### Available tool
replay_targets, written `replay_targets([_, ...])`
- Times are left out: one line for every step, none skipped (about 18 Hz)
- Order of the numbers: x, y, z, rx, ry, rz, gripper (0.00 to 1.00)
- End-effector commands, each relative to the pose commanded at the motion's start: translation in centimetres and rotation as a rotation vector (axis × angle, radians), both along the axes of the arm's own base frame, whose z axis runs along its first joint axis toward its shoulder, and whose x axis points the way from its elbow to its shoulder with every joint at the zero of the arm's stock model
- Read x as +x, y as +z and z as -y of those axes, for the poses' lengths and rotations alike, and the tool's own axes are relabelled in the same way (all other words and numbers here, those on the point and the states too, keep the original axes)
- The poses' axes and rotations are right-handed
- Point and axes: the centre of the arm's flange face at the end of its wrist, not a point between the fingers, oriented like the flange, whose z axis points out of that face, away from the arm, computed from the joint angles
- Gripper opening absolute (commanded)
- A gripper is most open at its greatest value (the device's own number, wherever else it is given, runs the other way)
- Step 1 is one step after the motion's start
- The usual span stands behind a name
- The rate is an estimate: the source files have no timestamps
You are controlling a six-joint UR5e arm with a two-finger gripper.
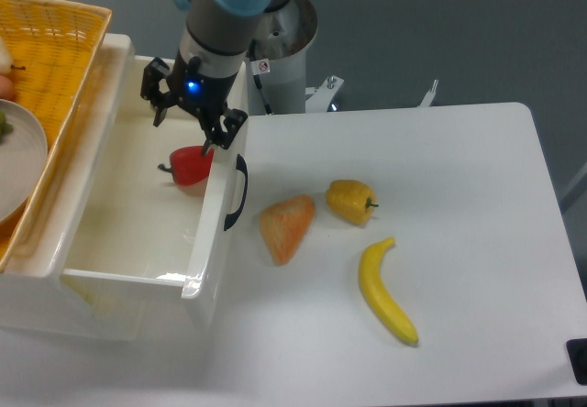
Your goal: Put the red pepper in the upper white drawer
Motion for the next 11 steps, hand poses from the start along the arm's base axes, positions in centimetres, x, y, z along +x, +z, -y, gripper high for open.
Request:
replay_targets([-0.1,0.3,0.0,0.001,-0.003,-0.001,0.81])
replay_targets([-0.2,0.4,0.1,0.001,-0.001,0.0,0.81])
replay_targets([-0.8,0.5,0.4,0.0,0.01,-0.002,0.81])
replay_targets([-0.9,0.8,0.6,0.004,0.016,-0.008,0.81])
replay_targets([-1.1,1.1,0.9,0.009,0.022,-0.015,0.81])
replay_targets([-1.9,1.6,1.6,0.015,0.043,-0.022,0.82])
replay_targets([-2.5,2.0,2.1,0.02,0.06,-0.028,0.82])
replay_targets([-2.7,2.4,2.5,0.024,0.068,-0.037,0.82])
replay_targets([-3.0,2.6,2.8,0.028,0.078,-0.042,0.83])
replay_targets([-3.4,2.7,3.1,0.028,0.088,-0.044,0.86])
replay_targets([-3.8,2.7,3.4,0.026,0.097,-0.046,0.92])
